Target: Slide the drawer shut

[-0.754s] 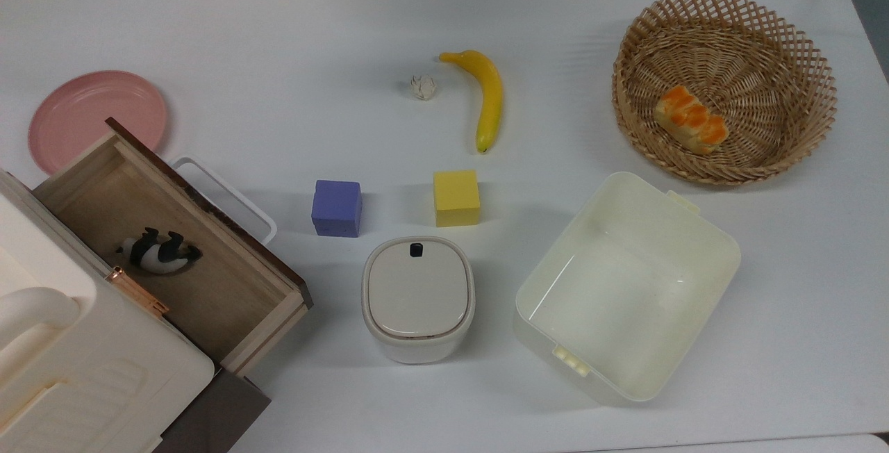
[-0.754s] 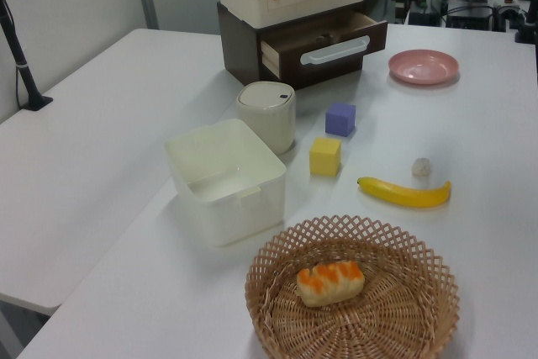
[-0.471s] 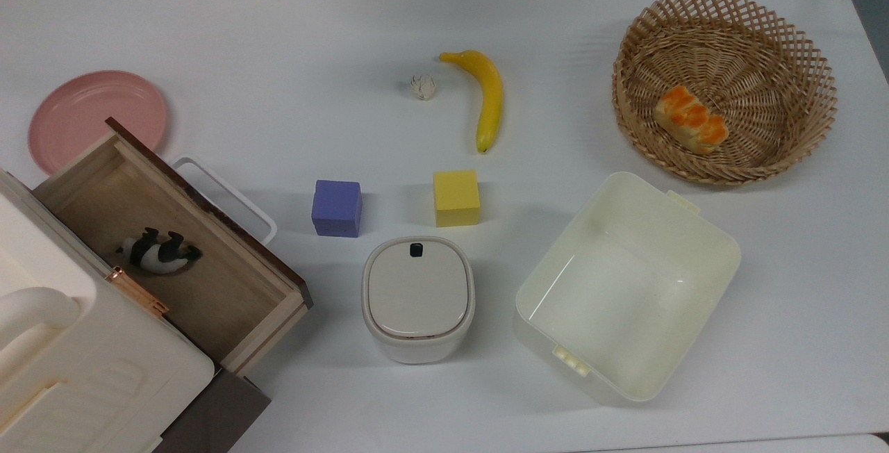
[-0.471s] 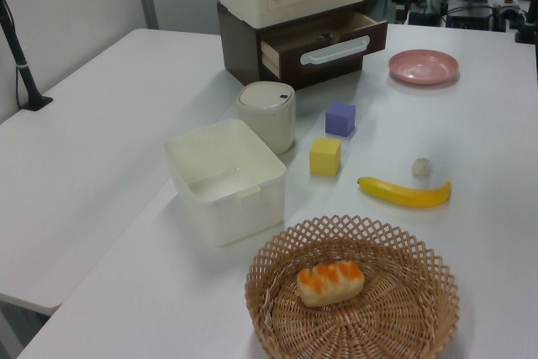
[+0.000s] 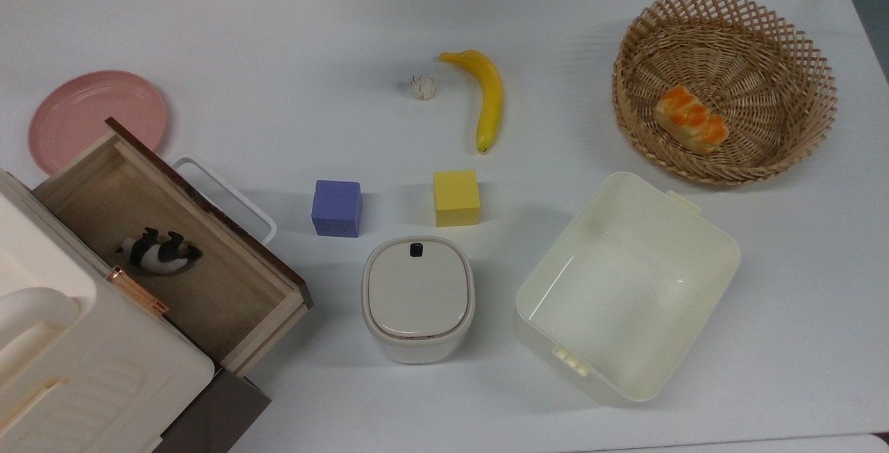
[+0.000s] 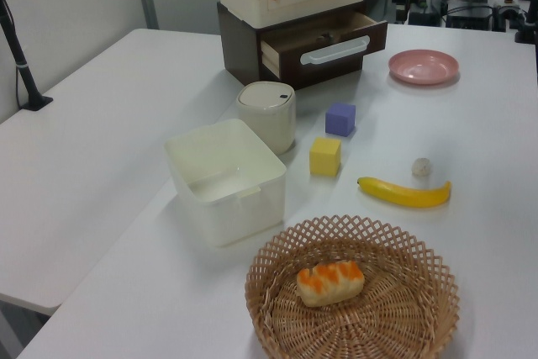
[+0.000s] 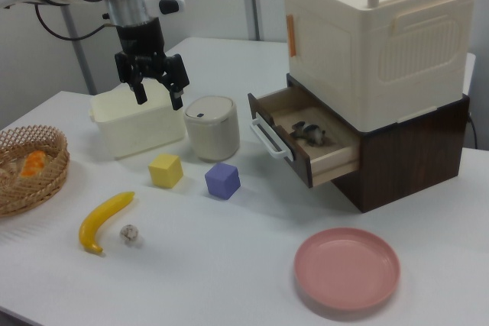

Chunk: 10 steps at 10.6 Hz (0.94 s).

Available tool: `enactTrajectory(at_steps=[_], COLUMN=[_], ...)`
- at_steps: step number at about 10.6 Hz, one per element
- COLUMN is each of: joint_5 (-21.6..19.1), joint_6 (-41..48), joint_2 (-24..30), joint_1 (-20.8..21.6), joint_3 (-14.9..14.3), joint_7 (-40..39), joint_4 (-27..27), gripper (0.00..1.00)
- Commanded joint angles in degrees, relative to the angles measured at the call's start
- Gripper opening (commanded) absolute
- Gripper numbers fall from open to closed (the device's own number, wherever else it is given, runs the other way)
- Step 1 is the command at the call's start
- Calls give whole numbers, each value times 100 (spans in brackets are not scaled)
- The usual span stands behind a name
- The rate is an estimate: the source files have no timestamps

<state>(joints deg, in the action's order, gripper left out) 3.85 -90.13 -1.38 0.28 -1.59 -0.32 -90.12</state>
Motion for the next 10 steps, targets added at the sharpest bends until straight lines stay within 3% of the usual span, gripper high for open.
enactTrajectory(at_steps=[1, 5, 6, 10], joint_5=[-42, -51, -51, -51], joint_6=[172, 172, 172, 154], joint_2=[59, 59, 59, 50], joint_1=[-1, 25, 25, 34], joint_3=[-17, -17, -17, -17], joint_7=[-197, -197, -197, -206], joint_4=[-6, -14, -6, -14], gripper=[100, 100, 95, 49])
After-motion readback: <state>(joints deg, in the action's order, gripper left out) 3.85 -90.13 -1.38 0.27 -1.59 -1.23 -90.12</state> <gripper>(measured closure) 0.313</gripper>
